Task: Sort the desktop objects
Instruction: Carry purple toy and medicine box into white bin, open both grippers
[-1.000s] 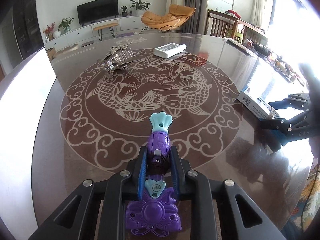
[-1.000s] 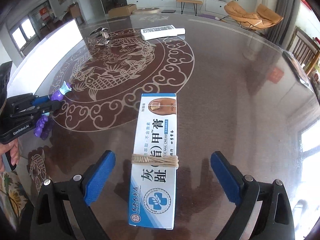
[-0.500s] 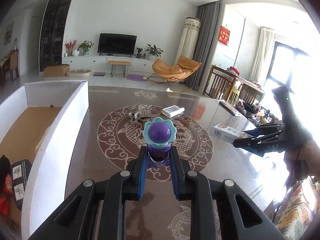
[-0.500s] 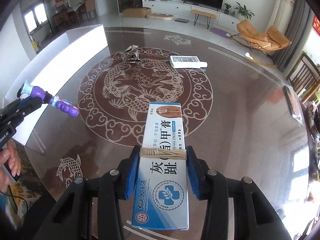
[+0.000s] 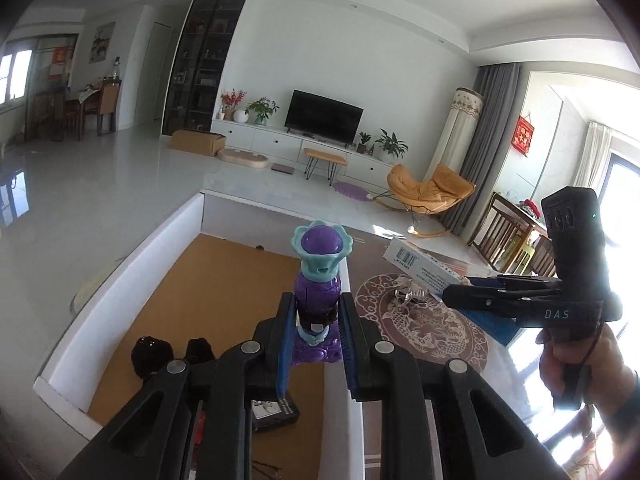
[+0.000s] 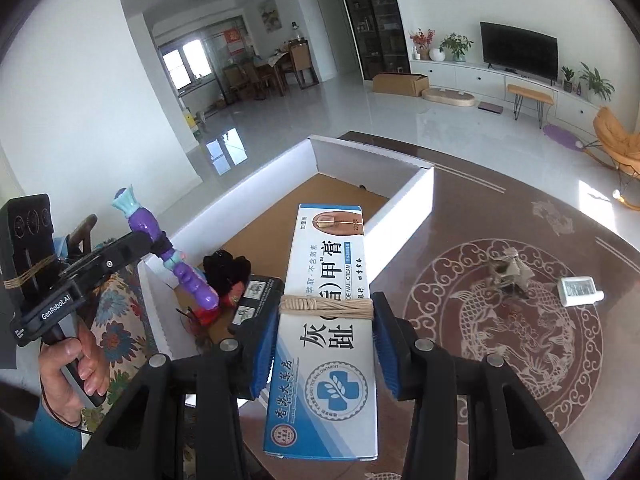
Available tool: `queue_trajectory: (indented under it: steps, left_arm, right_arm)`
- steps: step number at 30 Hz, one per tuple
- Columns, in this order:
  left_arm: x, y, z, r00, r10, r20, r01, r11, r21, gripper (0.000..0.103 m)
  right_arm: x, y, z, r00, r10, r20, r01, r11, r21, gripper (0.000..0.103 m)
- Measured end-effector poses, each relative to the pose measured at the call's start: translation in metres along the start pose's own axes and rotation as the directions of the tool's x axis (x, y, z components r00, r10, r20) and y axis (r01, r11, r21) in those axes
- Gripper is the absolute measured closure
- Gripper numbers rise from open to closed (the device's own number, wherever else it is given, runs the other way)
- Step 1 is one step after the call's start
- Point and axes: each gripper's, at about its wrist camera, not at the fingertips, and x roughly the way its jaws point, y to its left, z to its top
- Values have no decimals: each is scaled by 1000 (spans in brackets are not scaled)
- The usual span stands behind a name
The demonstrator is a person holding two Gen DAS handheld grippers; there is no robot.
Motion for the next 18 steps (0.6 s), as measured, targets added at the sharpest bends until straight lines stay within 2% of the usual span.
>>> queue_trajectory:
  steps: [3, 5, 6, 9, 10, 11, 12, 13, 14, 16, 18]
  left_arm:
    - [19, 40, -10, 993, 45, -105, -49, 998, -36, 82]
    - [41, 58, -22, 978, 80, -194, -90, 995, -40, 82]
    - [55, 65, -28, 965, 101, -242, -113, 993, -34, 82]
    - [92, 83, -45, 912, 198, -358, -219, 976, -19, 80]
    - [101, 88, -48, 900, 224, -374, -248, 969, -18, 70]
    - [106, 92, -49, 892, 246, -378, -275, 961, -22, 50]
    - [107, 96, -50, 892, 261, -369, -294, 955, -33, 40]
    - [105, 97, -49, 901, 267, -343, -302, 952, -52, 30]
    - [101, 96, -48, 913, 261, -313, -297, 952, -71, 29]
    - [95, 90, -49, 929, 243, -278, -279, 955, -97, 29]
    - [91, 74, -51, 942, 226, -249, -258, 961, -101, 29]
  right_arm:
    - [44, 50, 18, 997, 70, -17, -70, 996, -51, 59]
    - [79, 75, 20, 994, 84, -64, -89, 993, -82, 58]
    - [98, 85, 18, 992, 79, -96, -88, 991, -97, 58]
    - [149, 103, 6, 978, 56, -200, -84, 988, -132, 58]
    - [163, 106, 2, 972, 46, -232, -78, 988, -132, 56]
    - [172, 107, -1, 968, 44, -246, -77, 989, -130, 48]
    - [177, 105, -5, 967, 48, -249, -81, 989, -125, 41]
    - [175, 104, -5, 971, 44, -233, -74, 990, -121, 28]
    - [169, 102, -5, 978, 42, -205, -66, 991, -114, 21]
    - [148, 92, -5, 990, 54, -132, -68, 992, -106, 17]
    - [121, 79, -8, 999, 27, -45, -32, 994, -109, 12]
